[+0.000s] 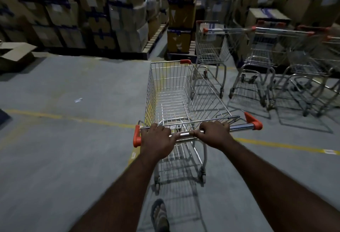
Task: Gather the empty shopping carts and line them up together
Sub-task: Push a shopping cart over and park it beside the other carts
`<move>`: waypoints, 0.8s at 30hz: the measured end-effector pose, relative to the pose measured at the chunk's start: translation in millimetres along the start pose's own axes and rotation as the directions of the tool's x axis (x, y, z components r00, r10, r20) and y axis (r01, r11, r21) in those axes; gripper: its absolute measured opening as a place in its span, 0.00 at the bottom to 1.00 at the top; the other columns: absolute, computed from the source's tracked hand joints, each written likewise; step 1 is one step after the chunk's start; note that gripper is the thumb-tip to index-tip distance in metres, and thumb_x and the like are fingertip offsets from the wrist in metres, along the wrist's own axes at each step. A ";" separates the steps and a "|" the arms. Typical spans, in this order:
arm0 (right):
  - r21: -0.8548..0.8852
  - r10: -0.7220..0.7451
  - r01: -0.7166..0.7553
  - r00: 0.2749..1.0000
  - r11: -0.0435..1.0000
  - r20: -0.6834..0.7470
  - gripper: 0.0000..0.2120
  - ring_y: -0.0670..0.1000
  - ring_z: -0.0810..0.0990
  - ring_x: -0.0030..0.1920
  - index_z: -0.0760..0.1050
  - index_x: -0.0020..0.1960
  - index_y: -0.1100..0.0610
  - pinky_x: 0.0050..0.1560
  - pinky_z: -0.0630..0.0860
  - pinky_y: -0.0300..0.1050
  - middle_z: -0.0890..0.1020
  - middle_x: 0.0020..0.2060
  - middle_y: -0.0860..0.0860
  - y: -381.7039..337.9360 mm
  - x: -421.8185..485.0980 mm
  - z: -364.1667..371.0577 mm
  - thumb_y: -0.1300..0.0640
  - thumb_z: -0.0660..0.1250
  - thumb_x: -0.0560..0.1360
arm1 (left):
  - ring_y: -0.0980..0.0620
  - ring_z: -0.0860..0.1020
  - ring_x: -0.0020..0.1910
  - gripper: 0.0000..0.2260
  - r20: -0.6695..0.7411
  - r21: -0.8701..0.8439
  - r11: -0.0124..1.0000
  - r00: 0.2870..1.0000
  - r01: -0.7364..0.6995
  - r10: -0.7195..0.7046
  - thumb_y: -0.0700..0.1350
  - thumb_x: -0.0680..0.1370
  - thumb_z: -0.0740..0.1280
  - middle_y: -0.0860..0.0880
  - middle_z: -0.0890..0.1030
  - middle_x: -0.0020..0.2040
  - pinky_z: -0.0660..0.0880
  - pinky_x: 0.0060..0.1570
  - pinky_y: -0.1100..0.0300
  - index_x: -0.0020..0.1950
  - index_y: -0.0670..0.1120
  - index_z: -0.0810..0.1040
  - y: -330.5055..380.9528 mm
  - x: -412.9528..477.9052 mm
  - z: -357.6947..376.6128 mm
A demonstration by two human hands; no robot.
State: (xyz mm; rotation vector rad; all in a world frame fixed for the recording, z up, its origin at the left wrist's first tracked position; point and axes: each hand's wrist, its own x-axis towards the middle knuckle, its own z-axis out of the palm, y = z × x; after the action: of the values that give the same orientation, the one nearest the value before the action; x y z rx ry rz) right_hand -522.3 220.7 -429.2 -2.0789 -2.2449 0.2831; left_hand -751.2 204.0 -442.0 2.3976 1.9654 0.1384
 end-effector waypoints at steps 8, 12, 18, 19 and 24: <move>-0.012 0.059 -0.059 0.998 0.998 0.027 0.27 0.53 0.77 0.59 0.73 0.42 0.47 0.64 0.62 0.57 0.83 0.50 0.47 -12.8 144.3 -14.2 0.25 0.54 0.74 | 0.49 0.70 0.67 0.29 0.020 -0.034 0.997 0.997 -0.070 0.070 0.68 0.80 0.46 0.54 0.79 0.62 0.64 0.65 0.43 0.62 0.53 0.78 -56.6 144.6 3.5; -0.017 0.073 -0.072 0.997 0.997 0.003 0.27 0.54 0.78 0.59 0.73 0.41 0.47 0.62 0.62 0.56 0.83 0.50 0.48 -21.0 209.2 -16.3 0.24 0.53 0.74 | 0.48 0.70 0.67 0.27 0.047 -0.051 0.995 0.995 -0.087 0.089 0.68 0.81 0.48 0.54 0.79 0.63 0.63 0.66 0.42 0.62 0.53 0.77 -83.0 212.8 0.7; -0.025 0.102 -0.102 0.994 0.994 0.026 0.28 0.54 0.77 0.60 0.75 0.43 0.47 0.66 0.58 0.59 0.84 0.50 0.49 -20.0 294.8 -24.8 0.24 0.52 0.74 | 0.48 0.72 0.66 0.26 0.065 -0.106 0.990 0.993 -0.094 0.101 0.68 0.81 0.50 0.53 0.79 0.61 0.62 0.65 0.42 0.61 0.53 0.78 -104.1 299.3 -0.3; -0.032 0.102 -0.101 0.994 0.994 0.028 0.27 0.54 0.77 0.61 0.76 0.44 0.47 0.66 0.58 0.59 0.84 0.51 0.49 -18.6 308.7 -27.1 0.25 0.53 0.75 | 0.48 0.72 0.66 0.26 0.065 -0.099 0.990 0.992 -0.099 0.105 0.68 0.81 0.50 0.53 0.79 0.62 0.62 0.65 0.42 0.62 0.53 0.78 -105.8 313.8 0.9; -0.013 0.107 -0.106 0.994 0.994 0.034 0.30 0.54 0.77 0.62 0.80 0.49 0.48 0.65 0.59 0.57 0.84 0.52 0.49 -9.4 384.5 -35.6 0.25 0.53 0.74 | 0.49 0.72 0.65 0.28 0.050 -0.082 0.992 0.993 -0.099 0.103 0.69 0.80 0.47 0.54 0.80 0.61 0.64 0.64 0.41 0.60 0.53 0.78 -116.2 390.7 5.1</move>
State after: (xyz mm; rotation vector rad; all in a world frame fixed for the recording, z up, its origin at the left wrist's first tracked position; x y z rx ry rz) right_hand -557.3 605.3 -421.2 -2.2205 -2.1623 0.3155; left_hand -788.3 610.0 -439.7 2.4242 1.7813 0.1497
